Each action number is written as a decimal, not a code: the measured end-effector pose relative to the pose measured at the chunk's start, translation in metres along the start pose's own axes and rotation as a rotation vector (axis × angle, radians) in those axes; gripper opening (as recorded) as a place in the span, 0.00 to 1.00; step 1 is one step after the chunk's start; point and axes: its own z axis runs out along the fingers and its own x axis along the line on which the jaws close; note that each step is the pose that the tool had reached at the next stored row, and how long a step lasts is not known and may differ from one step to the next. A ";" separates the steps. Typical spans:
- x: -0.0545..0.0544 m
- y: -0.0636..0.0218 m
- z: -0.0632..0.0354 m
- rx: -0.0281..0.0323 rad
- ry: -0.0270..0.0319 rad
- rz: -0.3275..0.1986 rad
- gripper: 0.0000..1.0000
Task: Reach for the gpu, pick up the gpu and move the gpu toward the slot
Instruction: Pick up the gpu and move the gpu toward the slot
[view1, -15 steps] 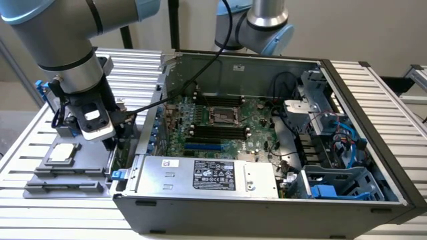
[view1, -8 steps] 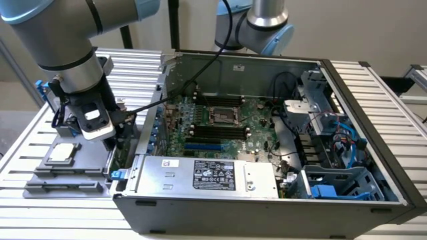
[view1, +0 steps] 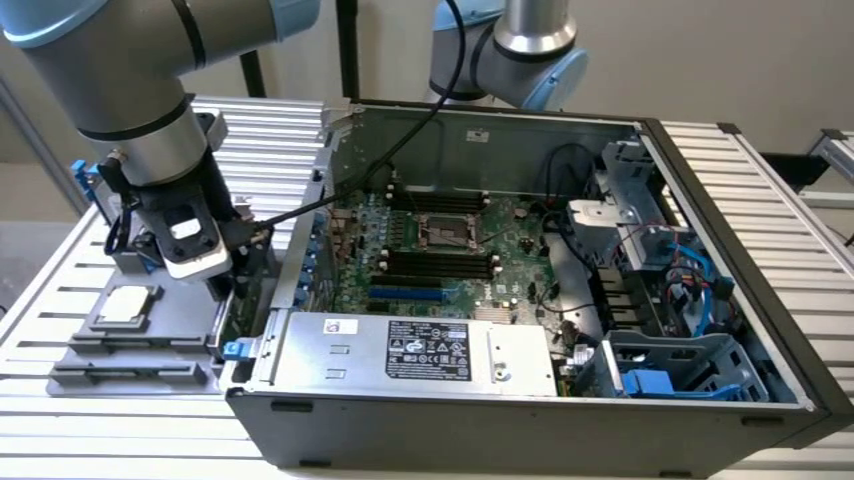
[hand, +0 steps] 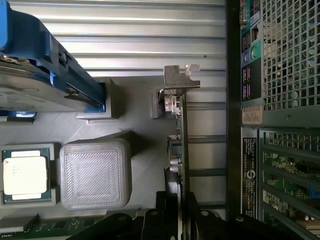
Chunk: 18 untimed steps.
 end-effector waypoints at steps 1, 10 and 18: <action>0.000 0.0000 0.0000 0.0000 0.0002 0.000 0.27; 0.000 0.0000 -0.0038 -0.0003 0.0025 0.000 0.27; -0.001 0.0001 -0.0043 -0.0010 0.0403 0.001 0.27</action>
